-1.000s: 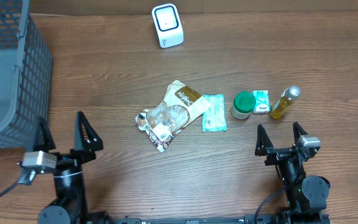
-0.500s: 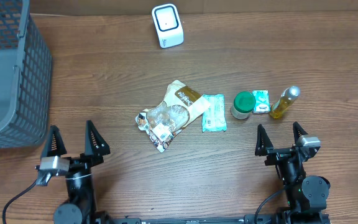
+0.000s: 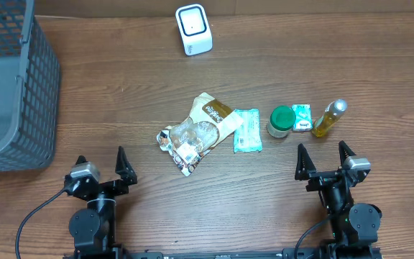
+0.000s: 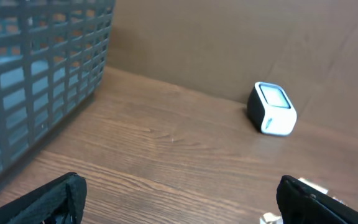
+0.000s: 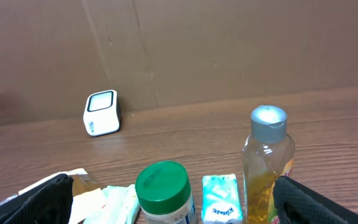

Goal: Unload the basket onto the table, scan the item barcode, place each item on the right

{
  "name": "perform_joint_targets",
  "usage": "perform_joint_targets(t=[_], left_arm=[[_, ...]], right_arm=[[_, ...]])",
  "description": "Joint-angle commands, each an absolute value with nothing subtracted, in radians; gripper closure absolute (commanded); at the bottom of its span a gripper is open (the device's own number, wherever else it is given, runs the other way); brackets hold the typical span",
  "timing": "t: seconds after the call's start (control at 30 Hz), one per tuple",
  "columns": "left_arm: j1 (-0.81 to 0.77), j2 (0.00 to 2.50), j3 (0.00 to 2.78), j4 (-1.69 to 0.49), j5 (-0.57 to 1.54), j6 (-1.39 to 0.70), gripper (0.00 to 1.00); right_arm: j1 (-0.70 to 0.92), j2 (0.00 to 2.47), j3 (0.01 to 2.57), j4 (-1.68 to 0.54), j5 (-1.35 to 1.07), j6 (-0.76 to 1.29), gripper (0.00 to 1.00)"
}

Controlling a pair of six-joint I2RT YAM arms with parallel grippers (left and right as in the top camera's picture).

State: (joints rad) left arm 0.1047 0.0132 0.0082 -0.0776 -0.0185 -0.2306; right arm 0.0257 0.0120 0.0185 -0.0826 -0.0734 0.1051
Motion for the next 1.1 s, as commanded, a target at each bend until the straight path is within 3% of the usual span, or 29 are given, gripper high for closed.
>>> perform_joint_targets(t=[0.0, 1.07], left_arm=[[0.098, 0.003, 0.005, -0.078, 0.013, -0.086, 0.00], [0.098, 0.004, 0.005, -0.078, 0.018, -0.097, 0.00]], right_arm=[[0.020, 0.003, 0.008, -0.078, -0.065, 0.107, 0.00], [0.020, 0.003, 0.008, -0.078, -0.066, 0.107, 0.00]])
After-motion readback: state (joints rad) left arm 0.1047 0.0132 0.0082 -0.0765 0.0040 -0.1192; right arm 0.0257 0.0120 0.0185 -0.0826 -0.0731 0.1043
